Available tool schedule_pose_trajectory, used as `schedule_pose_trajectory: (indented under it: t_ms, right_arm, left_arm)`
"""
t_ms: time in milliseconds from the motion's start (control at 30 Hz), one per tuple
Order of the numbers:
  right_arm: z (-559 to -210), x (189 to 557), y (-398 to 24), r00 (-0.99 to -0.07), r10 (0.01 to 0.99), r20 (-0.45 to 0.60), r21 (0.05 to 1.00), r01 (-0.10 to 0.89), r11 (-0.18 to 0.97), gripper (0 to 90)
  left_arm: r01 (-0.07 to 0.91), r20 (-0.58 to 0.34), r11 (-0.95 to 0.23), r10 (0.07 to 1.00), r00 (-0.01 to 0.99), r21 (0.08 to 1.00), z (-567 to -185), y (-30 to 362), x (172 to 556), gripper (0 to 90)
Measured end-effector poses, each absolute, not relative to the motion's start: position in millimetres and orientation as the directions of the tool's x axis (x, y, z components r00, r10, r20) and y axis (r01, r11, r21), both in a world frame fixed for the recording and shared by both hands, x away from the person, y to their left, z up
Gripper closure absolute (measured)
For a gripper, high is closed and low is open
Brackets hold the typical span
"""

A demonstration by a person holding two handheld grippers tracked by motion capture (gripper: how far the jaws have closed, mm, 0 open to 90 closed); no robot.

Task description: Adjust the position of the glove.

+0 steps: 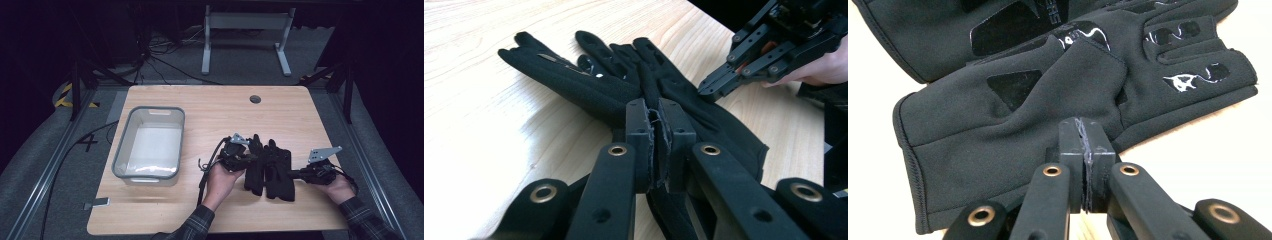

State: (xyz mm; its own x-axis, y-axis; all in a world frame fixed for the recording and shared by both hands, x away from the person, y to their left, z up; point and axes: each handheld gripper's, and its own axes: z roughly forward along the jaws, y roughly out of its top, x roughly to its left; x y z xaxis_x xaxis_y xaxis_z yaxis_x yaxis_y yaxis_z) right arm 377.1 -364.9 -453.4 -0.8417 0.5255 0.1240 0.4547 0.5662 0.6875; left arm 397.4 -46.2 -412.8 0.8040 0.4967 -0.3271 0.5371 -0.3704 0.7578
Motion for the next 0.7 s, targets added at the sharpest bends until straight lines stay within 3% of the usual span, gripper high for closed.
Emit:
schedule_pose_trajectory:
  t_ms: [700]
  right_arm:
    - [-454, 382, -345, -0.854, 0.505, 0.127, 0.691, 0.441, 0.573, 90.0]
  left_arm:
    - [0.520, -0.346, -0.366, 0.445, 0.826, 0.772, -403, -63, 401, 86.3]
